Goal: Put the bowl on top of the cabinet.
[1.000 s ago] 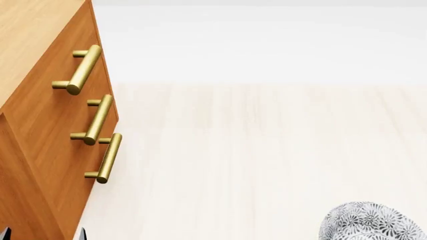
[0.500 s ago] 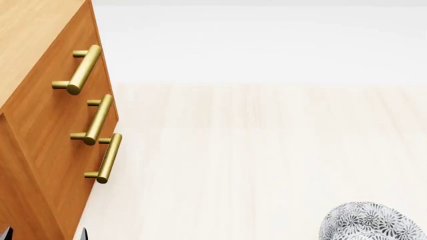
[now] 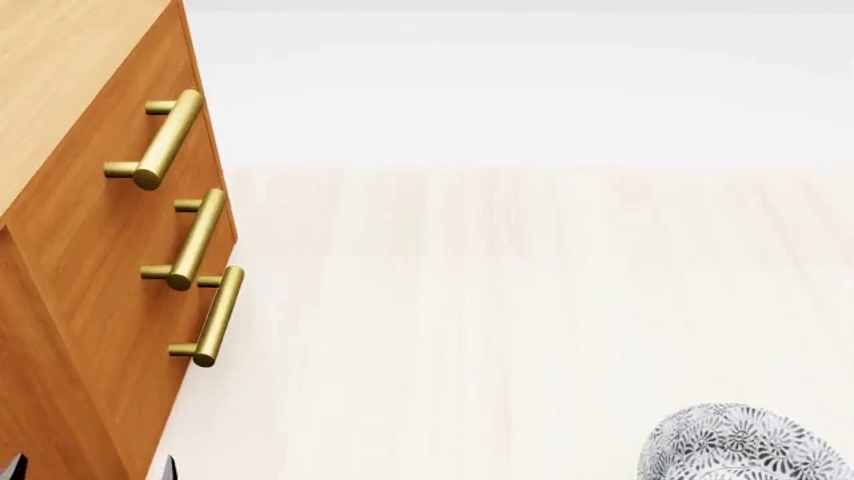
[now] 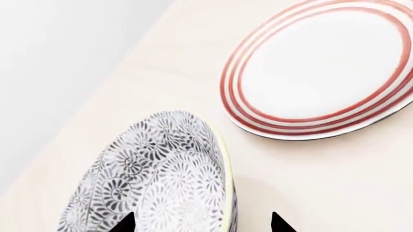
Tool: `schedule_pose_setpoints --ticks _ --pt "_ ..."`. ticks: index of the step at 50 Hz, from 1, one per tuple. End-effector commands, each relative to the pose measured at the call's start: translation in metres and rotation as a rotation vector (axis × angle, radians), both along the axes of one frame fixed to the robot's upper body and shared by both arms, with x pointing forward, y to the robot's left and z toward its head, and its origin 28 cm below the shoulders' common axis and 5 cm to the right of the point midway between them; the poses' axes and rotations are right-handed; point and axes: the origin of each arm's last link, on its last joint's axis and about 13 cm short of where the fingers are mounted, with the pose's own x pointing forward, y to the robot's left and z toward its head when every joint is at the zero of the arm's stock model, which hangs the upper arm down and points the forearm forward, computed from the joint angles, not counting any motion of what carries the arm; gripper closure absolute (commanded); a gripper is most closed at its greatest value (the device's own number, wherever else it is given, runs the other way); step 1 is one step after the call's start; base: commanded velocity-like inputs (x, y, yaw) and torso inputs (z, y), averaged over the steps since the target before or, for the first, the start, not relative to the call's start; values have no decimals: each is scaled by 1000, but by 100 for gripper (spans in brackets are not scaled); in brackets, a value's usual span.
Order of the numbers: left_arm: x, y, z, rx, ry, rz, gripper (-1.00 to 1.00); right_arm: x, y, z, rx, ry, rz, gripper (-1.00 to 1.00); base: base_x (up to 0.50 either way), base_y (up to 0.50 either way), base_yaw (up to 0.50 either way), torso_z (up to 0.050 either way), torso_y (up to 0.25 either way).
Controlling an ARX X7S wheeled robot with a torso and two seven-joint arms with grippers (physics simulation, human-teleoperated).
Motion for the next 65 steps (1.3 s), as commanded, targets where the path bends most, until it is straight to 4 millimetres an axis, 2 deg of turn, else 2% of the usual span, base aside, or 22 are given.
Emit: schedule_pose_setpoints --ticks 1,33,60,61,65 --pt "0 0 0 2 -2 -2 -100 9 -1 -4 17 30 4 -100 0 0 0 0 0" --pt "0 0 -1 3 2 -4 -100 20 -1 -14 49 84 50 -100 0 0 0 0 0" --pt "0 0 0 3 -1 -3 -100 21 0 -13 48 83 73 -100 0 0 0 0 0" --pt "0 0 0 3 0 -3 -100 21 0 -13 41 94 76 100 0 0 0 0 0" --pt "0 0 0 2 -1 -2 -100 20 0 -12 40 85 78 100 0 0 0 0 0"
